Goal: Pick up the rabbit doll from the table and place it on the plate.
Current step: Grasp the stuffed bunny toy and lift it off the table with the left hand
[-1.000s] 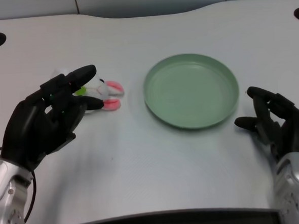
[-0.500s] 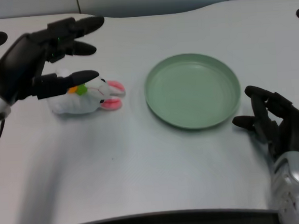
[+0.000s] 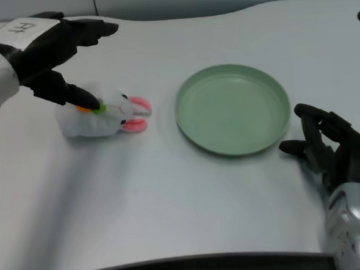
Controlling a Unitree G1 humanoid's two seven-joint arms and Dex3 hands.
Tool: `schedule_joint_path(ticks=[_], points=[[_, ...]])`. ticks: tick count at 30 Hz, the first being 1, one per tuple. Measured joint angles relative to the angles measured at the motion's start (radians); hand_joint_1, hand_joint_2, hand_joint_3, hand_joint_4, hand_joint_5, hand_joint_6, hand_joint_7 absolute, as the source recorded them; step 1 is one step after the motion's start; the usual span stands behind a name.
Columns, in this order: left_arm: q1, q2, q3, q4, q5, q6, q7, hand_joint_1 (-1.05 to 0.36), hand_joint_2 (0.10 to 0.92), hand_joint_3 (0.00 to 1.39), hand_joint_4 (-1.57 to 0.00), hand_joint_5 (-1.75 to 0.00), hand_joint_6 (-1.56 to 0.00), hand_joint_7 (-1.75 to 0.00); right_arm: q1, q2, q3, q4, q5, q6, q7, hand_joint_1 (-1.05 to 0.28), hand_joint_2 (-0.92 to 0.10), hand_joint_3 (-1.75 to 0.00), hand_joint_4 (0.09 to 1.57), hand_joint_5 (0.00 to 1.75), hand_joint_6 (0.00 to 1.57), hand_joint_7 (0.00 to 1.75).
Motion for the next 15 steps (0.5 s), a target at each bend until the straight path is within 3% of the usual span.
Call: schedule_joint_path(ticks=[6, 15], points=[[-0.069, -0.003, -0.077, 0.094, 0.077, 0.020, -0.052, -0.97, 0.902, 0.01, 0.00, 0.00, -0.05, -0.01, 0.000, -0.001, 0.001, 0.003, -0.012, -0.002, -0.002, -0.38, -0.92, -0.24, 0.82, 1.02, 0.83, 0.41], [-0.169, -0.034, -0.172, 0.269, 0.146, 0.022, -0.095, -1.03, 0.910, 0.00, 0.00, 0.00, -0.05, -0.01, 0.005, 0.002, -0.002, -0.002, -0.012, -0.012, 0.004, -0.38, -0.92, -0.23, 0.83, 1.02, 0.83, 0.42]])
